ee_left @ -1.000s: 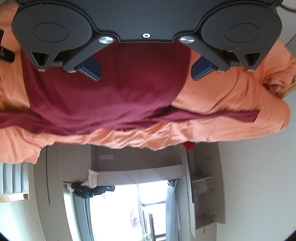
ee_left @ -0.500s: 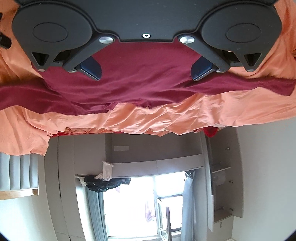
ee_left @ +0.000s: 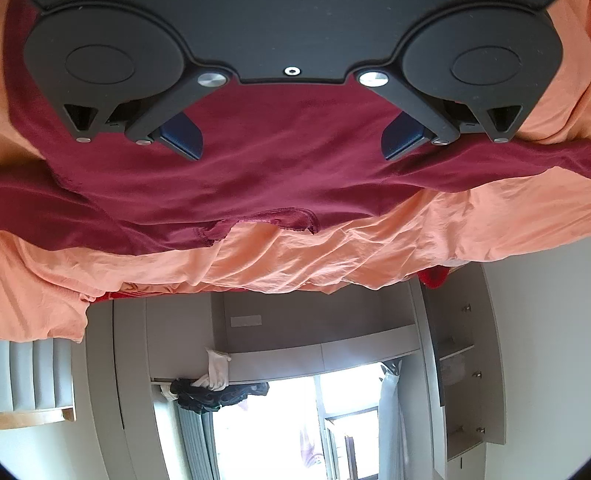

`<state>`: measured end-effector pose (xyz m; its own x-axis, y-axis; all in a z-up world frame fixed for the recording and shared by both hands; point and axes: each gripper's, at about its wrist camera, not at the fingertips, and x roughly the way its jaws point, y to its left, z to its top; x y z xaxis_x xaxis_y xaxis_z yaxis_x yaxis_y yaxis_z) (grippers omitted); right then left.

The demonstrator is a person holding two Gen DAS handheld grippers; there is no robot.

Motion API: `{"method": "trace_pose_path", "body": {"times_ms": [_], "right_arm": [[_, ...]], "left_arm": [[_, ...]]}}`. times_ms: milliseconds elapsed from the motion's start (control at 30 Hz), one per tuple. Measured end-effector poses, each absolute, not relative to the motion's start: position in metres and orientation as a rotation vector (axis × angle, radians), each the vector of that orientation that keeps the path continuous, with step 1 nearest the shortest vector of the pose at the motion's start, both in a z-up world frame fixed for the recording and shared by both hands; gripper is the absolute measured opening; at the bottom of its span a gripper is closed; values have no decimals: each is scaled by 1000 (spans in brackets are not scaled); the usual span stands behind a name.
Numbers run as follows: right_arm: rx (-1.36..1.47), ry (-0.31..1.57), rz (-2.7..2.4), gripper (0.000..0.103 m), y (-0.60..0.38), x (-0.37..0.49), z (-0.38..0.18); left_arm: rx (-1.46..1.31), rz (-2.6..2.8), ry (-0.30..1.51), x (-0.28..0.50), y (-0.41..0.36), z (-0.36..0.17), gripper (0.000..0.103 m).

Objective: Fold small clothes

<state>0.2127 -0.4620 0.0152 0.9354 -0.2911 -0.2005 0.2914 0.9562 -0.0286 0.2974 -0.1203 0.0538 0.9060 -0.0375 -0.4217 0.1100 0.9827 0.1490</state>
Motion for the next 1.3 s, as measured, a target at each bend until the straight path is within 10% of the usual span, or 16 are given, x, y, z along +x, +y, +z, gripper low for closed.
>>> {"method": "trace_pose_path", "body": {"times_ms": [1000,1133,1300], "right_arm": [[182,144,-726,101,-625,212,-6],[222,115,-770,83,-639,210,-3],[217,102,-769,22,-631,212,3]], "left_arm": [[48,-114,470,319,-101,18,103],[62,-109,463,318,-100,19,103],[81,-108,459,317,-102,24,103]]}}
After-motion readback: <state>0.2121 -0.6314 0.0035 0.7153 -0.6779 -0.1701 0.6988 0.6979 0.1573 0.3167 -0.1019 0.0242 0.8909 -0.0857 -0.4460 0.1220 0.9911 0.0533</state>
